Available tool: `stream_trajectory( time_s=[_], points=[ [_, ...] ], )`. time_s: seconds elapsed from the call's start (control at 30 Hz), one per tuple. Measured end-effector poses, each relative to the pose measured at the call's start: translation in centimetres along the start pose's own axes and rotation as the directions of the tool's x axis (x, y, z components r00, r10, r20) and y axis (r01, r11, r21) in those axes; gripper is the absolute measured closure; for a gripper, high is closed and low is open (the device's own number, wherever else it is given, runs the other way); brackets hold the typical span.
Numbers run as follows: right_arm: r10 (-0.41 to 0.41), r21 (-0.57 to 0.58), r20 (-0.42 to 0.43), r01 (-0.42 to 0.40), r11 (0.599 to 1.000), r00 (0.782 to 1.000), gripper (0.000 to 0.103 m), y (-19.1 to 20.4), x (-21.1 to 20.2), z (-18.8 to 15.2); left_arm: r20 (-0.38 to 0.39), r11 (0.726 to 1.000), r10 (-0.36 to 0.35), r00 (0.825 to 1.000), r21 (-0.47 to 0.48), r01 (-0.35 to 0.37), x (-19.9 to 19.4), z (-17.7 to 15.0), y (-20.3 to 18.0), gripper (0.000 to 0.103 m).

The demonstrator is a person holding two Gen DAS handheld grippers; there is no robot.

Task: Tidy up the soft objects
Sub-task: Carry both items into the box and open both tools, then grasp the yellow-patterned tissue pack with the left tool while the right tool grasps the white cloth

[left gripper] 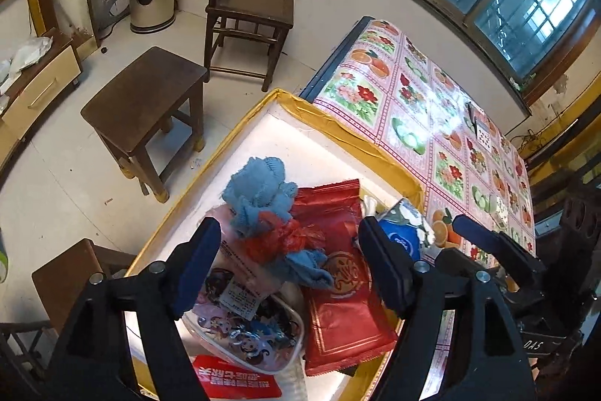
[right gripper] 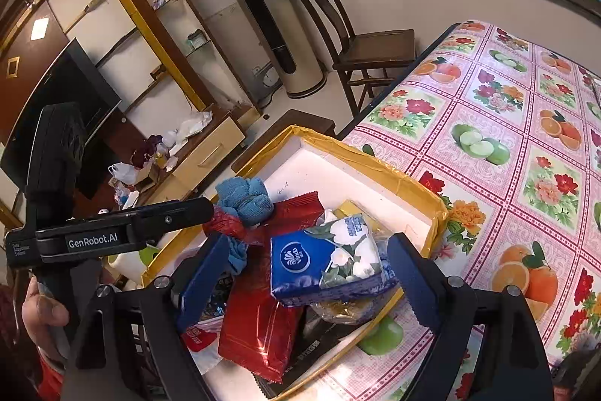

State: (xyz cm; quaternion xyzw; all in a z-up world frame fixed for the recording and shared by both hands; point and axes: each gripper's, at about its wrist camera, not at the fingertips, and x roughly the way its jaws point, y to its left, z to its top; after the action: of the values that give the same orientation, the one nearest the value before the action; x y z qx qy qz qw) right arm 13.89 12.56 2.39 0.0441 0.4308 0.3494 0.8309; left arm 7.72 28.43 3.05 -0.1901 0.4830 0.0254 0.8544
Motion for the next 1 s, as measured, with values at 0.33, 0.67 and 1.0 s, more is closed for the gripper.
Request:
stream_trajectory(
  time_s=[0.33,0.67,1.0],
  points=[
    [-0.022,0.026,0.031,0.021,0.999,0.999,0.015,-6.0,-9.8,-8.1,-0.07,0.973,-0.137,0.988,0.178,0.147,-0.4,-3.4,-10.3,0.027],
    [-0.409,0.208,-0.012,0.402,0.892,0.912,0.012,-24.2,-21.9,-12.6,-0.241,0.864,-0.269,0.933,0.369,0.344,4.0,-4.8,-27.7,0.027],
    [-0.531,0.304,-0.142,0.547,0.78,0.835,0.01,-35.1,-21.4,-13.0,-0.418,0.819,-0.192,0.888,0.431,0.379,15.1,-3.5,-42.1,0.027]
  ],
)
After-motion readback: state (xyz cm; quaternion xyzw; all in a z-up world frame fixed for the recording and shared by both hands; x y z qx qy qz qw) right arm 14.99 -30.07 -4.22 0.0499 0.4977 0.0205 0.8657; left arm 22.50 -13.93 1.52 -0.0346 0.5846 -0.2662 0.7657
